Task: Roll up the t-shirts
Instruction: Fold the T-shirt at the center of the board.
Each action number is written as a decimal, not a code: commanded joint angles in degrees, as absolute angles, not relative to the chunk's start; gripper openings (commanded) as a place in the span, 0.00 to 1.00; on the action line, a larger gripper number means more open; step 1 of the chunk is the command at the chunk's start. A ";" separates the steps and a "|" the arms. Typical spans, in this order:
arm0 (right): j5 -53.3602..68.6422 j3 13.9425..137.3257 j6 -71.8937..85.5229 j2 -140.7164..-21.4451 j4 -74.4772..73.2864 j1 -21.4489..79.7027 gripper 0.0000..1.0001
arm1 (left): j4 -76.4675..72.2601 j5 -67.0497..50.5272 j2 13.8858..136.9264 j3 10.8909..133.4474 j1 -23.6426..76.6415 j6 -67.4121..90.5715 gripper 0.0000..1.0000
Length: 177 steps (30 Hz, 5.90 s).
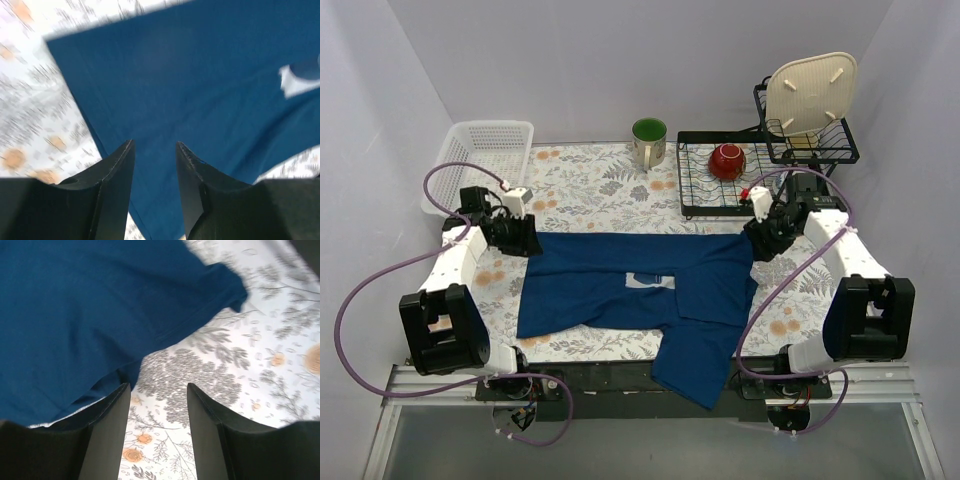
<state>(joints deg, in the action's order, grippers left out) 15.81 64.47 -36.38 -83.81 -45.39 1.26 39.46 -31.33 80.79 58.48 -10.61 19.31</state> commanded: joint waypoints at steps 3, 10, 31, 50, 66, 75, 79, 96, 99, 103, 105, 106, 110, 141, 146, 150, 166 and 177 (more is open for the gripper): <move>22.67 54.95 -46.58 -76.92 -45.55 3.69 0.57 | 49.22 -34.10 78.48 56.07 -10.37 9.14 0.38; 23.64 56.06 -45.71 -81.90 -36.30 5.27 0.50 | 45.19 -33.76 85.77 58.53 -8.97 13.01 0.38; 15.56 69.00 -51.50 -100.54 -27.51 8.52 0.25 | 36.13 -19.09 109.51 77.26 -1.58 17.31 0.25; 6.07 71.54 -57.39 -111.44 -21.80 16.87 0.20 | 29.18 -3.17 112.59 76.64 -1.84 17.49 0.11; 13.43 74.53 -50.98 -95.32 -34.07 16.88 0.44 | 41.82 -25.27 101.62 84.11 -1.32 16.17 0.37; 33.83 45.76 -72.20 -59.35 -45.08 22.56 0.66 | 49.22 -30.32 90.53 81.04 -1.14 20.74 0.54; 36.30 39.30 -83.48 -50.90 -57.87 30.66 0.63 | 48.51 -29.62 89.38 78.31 -1.14 22.23 0.56; 28.39 35.42 -68.21 -64.42 -50.99 69.08 0.50 | 50.19 -26.37 82.71 70.58 -1.23 22.67 0.56; 28.21 35.51 -65.05 -65.48 -47.48 69.78 0.49 | 50.19 -26.37 82.62 70.23 -1.23 22.94 0.56; 28.48 35.60 -62.93 -67.32 -46.67 71.89 0.45 | 49.57 -26.81 82.71 69.70 -1.23 23.38 0.56; 28.91 35.16 -62.49 -67.06 -46.23 72.68 0.45 | 49.57 -26.89 83.14 69.43 -1.23 23.38 0.56; 28.74 35.07 -62.49 -66.71 -46.32 73.03 0.45 | 49.57 -26.81 83.14 69.35 -1.23 23.38 0.56; 28.48 34.10 -63.02 -66.45 -47.02 74.53 0.45 | 49.22 -26.46 83.58 68.99 -1.23 23.20 0.56; 17.75 34.97 -51.24 -53.62 -48.85 77.26 0.01 | 63.62 -19.61 80.51 66.01 -17.30 13.65 0.58; 18.72 39.71 -51.68 -52.29 -53.87 77.26 0.01 | 69.24 -18.02 79.80 63.81 -23.99 7.65 0.58; 19.86 41.83 -52.29 -52.30 -57.39 77.26 0.01 | 71.54 -17.41 79.45 61.79 -24.43 6.68 0.58; 23.29 45.35 -48.96 -49.48 -63.98 77.26 0.01 | 70.05 -13.62 84.11 52.91 -24.70 10.81 0.56; 23.55 44.30 -46.93 -47.73 -64.95 77.26 0.01 | 63.55 -13.88 90.43 50.19 -24.61 14.68 0.53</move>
<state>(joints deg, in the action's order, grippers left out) 21.80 42.98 -48.16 -48.27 -63.31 77.01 67.64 -13.65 89.01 50.87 -24.43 12.49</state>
